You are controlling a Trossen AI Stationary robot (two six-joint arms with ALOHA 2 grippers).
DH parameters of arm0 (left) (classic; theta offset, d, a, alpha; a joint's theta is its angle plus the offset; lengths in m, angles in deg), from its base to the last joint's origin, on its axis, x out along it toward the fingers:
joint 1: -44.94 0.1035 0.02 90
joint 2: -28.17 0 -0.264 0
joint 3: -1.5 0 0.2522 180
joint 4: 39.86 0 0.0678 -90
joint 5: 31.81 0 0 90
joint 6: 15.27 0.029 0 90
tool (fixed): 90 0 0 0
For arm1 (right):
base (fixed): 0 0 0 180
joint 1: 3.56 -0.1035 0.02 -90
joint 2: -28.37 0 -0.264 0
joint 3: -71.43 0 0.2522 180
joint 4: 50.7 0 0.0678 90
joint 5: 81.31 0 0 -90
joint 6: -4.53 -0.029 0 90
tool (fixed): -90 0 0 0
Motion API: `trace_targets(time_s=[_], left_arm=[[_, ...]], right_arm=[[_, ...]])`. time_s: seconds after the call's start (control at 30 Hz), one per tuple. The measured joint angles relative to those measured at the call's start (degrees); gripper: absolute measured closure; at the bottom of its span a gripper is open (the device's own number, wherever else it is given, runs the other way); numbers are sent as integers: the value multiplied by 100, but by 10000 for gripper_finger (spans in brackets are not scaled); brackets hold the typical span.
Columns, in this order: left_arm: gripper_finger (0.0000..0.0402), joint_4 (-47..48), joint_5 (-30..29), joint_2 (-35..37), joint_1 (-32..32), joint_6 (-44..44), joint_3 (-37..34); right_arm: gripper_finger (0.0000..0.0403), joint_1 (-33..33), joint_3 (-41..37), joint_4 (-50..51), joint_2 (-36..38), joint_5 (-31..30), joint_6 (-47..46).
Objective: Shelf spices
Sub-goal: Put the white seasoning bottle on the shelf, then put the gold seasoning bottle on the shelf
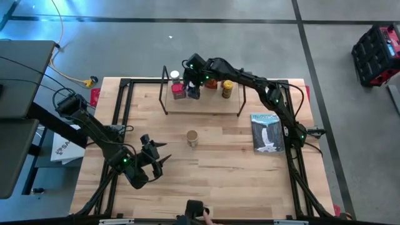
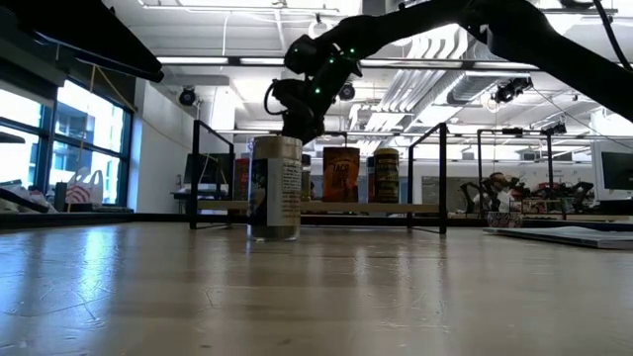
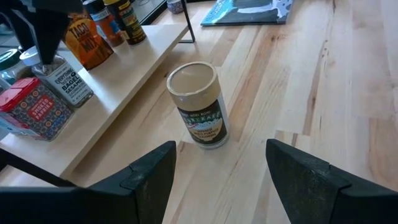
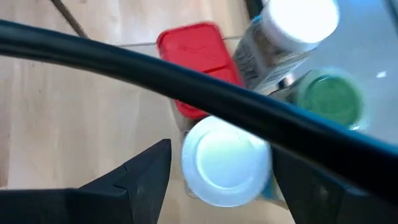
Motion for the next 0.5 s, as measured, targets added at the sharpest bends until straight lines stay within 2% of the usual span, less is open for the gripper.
trace_targets(time_s=[0.23, 0.43, 0.5], left_arm=[[156, -16, 2, 0, -4, -53, 2], [156, -24, 52, 0, -9, -164, 2], [156, -28, 46, 0, -32, -199, 2]], right_arm=[[136, -191, 275, 169, 245, -460, 214], [135, -540, 177, 631, 870, -1192, 222], [135, -733, 177, 883, 1086, -1238, 160]])
